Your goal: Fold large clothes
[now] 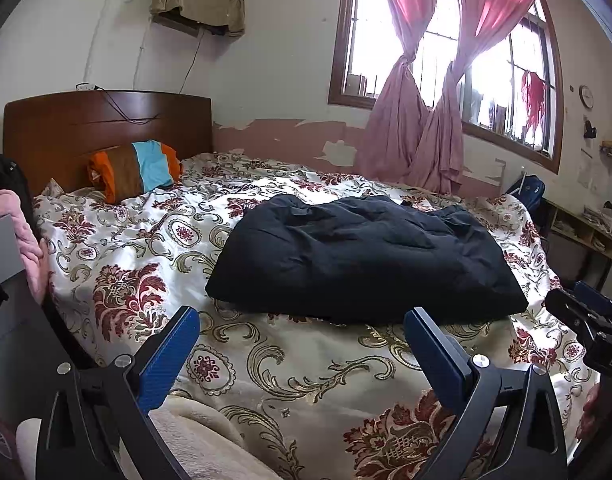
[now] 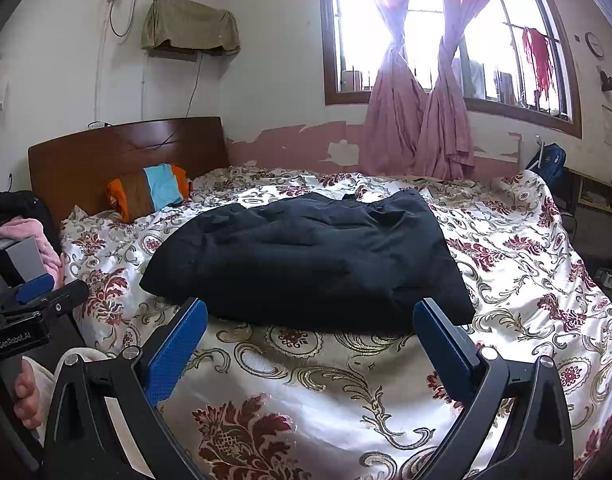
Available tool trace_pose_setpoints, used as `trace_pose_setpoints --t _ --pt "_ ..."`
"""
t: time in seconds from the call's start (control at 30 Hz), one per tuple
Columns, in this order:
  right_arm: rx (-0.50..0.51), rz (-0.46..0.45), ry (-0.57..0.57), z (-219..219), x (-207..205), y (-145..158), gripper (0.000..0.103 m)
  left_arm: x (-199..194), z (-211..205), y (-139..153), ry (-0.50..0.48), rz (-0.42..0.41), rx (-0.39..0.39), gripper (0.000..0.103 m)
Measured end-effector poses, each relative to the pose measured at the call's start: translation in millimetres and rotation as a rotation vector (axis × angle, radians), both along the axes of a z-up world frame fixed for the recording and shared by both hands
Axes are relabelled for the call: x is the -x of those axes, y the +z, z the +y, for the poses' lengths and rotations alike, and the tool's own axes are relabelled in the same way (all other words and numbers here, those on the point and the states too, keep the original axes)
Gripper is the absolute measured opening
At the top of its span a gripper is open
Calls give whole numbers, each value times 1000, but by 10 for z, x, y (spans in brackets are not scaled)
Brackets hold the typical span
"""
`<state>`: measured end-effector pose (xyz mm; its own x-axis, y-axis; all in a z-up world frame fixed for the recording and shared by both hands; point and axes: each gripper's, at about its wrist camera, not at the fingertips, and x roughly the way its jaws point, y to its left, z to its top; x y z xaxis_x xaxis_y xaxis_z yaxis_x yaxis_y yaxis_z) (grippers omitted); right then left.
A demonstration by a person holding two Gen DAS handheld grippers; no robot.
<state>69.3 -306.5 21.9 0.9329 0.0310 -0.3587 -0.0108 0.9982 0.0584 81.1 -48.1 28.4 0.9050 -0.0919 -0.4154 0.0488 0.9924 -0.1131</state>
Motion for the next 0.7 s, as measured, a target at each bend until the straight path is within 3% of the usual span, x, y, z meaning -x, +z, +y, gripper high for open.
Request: trace_pose_setpoints --t 0.7 --pt "-1 10 0 -20 -22 -4 101 -17 -14 -14 -10 12 9 103"
